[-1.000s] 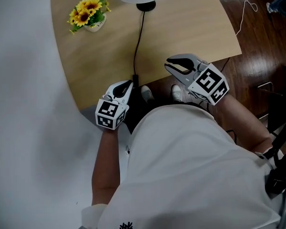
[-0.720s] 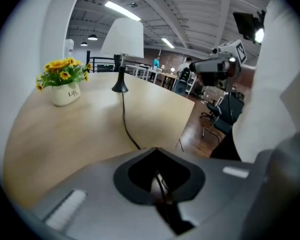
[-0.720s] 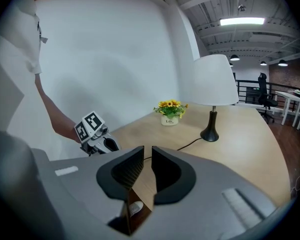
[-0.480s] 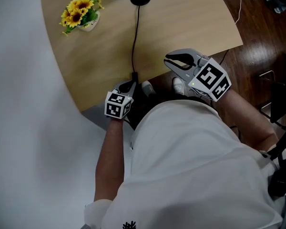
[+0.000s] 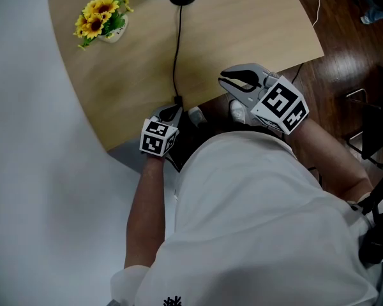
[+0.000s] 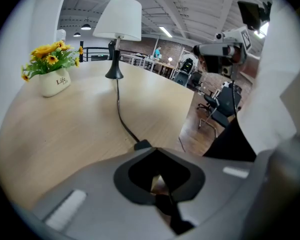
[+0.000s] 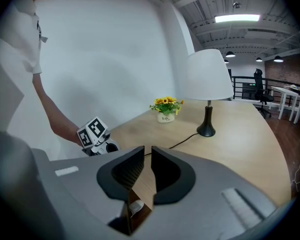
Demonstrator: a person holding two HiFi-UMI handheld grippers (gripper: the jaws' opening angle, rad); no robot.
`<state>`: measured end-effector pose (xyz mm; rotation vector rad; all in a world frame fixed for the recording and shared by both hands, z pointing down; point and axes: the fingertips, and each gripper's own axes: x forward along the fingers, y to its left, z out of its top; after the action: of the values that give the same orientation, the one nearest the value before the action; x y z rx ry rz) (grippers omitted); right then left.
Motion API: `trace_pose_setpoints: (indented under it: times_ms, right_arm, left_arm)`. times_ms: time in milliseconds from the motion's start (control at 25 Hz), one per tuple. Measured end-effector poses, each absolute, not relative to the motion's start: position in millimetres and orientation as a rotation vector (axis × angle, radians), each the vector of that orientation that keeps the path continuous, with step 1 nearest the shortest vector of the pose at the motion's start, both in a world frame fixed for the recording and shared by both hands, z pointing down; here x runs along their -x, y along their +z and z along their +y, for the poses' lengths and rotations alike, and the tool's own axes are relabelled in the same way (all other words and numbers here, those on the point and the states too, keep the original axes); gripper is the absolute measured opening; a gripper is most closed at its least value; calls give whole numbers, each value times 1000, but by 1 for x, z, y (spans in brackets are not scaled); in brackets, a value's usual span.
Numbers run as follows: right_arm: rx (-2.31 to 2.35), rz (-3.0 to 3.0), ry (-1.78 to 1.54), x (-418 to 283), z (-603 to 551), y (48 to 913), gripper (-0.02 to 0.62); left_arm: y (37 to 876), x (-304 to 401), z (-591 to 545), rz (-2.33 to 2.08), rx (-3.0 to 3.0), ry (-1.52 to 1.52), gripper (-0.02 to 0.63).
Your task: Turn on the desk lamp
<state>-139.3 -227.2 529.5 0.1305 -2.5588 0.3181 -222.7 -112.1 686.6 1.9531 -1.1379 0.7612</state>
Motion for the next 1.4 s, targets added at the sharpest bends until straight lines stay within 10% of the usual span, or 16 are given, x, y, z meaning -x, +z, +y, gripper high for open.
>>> trace_pose_setpoints:
  times_ms: [640, 1400]
  right_arm:
    - [-119, -2556, 327, 139, -228, 535, 46]
    - [-72, -2688, 315, 61, -229, 490, 46]
  left_arm:
    - [691, 222, -111, -1103, -1936, 848, 18]
    - [495, 157, -147, -1502, -2198, 391, 18]
